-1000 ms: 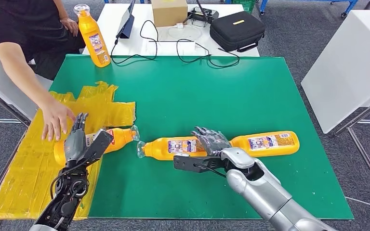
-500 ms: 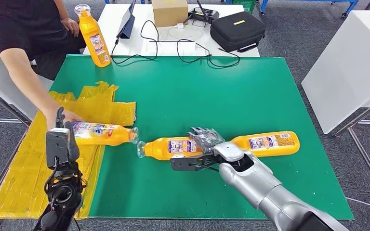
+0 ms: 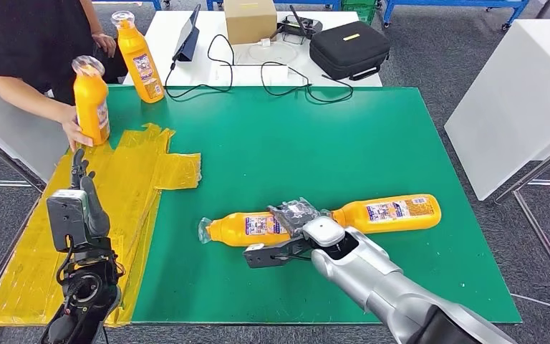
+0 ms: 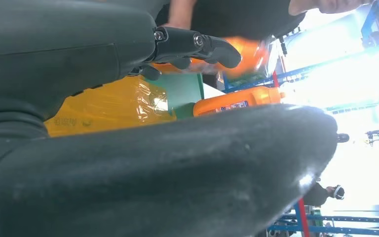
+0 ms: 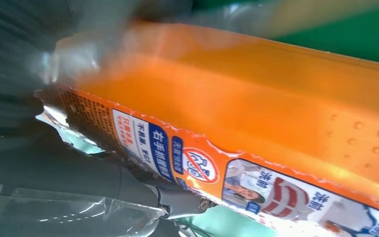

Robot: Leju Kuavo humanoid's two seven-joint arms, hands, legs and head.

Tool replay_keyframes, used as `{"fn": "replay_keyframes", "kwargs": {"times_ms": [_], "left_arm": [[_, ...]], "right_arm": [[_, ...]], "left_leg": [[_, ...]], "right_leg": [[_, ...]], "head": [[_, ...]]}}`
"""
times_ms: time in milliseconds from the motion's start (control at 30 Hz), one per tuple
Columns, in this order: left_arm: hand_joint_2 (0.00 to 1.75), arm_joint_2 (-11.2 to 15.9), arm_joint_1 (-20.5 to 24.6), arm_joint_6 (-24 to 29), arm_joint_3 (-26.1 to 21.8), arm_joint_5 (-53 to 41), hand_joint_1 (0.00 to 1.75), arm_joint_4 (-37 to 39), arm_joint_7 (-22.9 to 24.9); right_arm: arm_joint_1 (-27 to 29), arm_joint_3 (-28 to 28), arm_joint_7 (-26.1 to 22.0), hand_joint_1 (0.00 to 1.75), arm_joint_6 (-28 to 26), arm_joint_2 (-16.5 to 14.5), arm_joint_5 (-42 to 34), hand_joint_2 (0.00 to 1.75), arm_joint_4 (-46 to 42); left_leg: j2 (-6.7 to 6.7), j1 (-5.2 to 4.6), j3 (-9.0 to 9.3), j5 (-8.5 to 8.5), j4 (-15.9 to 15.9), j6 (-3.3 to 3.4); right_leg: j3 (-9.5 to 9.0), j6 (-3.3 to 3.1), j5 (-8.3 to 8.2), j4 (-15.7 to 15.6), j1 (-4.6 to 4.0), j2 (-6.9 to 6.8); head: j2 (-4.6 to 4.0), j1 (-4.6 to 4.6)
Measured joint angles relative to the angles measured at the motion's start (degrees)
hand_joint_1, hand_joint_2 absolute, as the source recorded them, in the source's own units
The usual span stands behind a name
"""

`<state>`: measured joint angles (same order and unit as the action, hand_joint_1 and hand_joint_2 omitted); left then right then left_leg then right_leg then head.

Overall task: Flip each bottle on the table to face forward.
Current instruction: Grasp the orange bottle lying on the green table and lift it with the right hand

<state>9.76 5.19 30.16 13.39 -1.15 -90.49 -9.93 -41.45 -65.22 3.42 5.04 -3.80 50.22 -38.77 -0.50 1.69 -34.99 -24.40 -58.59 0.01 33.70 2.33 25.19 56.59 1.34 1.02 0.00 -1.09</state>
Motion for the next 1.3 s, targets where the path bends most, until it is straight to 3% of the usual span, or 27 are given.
{"fn": "replay_keyframes", "kwargs": {"times_ms": [167, 267, 400, 600, 800, 1300], "left_arm": [[0.0, 0.4, 0.0, 0.2, 0.6, 1.5, 0.0, -0.8, 0.1], [0.0, 0.4, -0.5, -2.6, 0.7, 7.2, 0.0, -1.7, 1.4], [1.75, 0.2, -2.6, -11.8, 0.2, 22.7, 0.0, -2.8, 3.4], [1.75, -0.9, -4.4, -21.2, -1.4, 38.1, 0.0, -3.9, 4.4], [1.75, -2.5, -1.7, -22.6, 0.2, 38.2, 0.0, -4.2, 3.9], [1.75, -4.6, 2.5, -18.5, 6.1, 27.3, 0.0, -4.8, 1.2]], "right_arm": [[0.0, -0.2, -0.1, 1.75, 0.2, -0.4, -0.3, 1.75, 0.7], [0.2, 0.5, 1.0, 1.75, -0.5, -0.4, -3.8, 1.75, 0.7], [2.0, 4.9, 3.0, 1.75, -5.0, 0.3, -12.4, 1.75, -2.1], [6.1, 16.4, 2.8, 1.75, -11.0, 4.0, -24.6, 1.75, -19.8], [9.6, 23.4, 2.0, 1.75, -14.1, 6.6, -25.8, 1.75, -34.8], [11.4, 25.4, 2.7, 1.75, -13.7, 5.6, -25.4, 1.75, -38.0]], "left_leg": [[0.0, 0.0, 0.21, 0.0, 0.0, 0.0], [0.0, -0.01, 0.23, -0.01, 0.0, 0.0], [-0.01, -0.01, 0.07, 0.02, 0.0, 0.01], [-0.08, -0.02, -0.63, 0.25, 0.0, 0.09], [-0.11, -0.03, -0.76, 0.24, 0.0, 0.09], [-0.09, -0.02, -0.82, 0.24, 0.0, 0.09]], "right_leg": [[-0.22, -0.01, -0.01, 0.0, 0.0, 0.01], [-0.26, -0.01, 0.0, 0.0, 0.01, 0.01], [-0.16, 0.0, -0.03, 0.0, 0.01, 0.0], [0.51, 0.12, -0.26, 0.0, 0.02, -0.06], [0.6, 0.12, -0.25, 0.0, 0.03, -0.08], [0.63, 0.12, -0.25, 0.0, 0.02, -0.07]], "head": [[0.0, 0.0], [0.0, 0.0], [0.0, 0.02], [0.0, 0.0], [0.0, 0.0], [0.0, 0.01]]}}
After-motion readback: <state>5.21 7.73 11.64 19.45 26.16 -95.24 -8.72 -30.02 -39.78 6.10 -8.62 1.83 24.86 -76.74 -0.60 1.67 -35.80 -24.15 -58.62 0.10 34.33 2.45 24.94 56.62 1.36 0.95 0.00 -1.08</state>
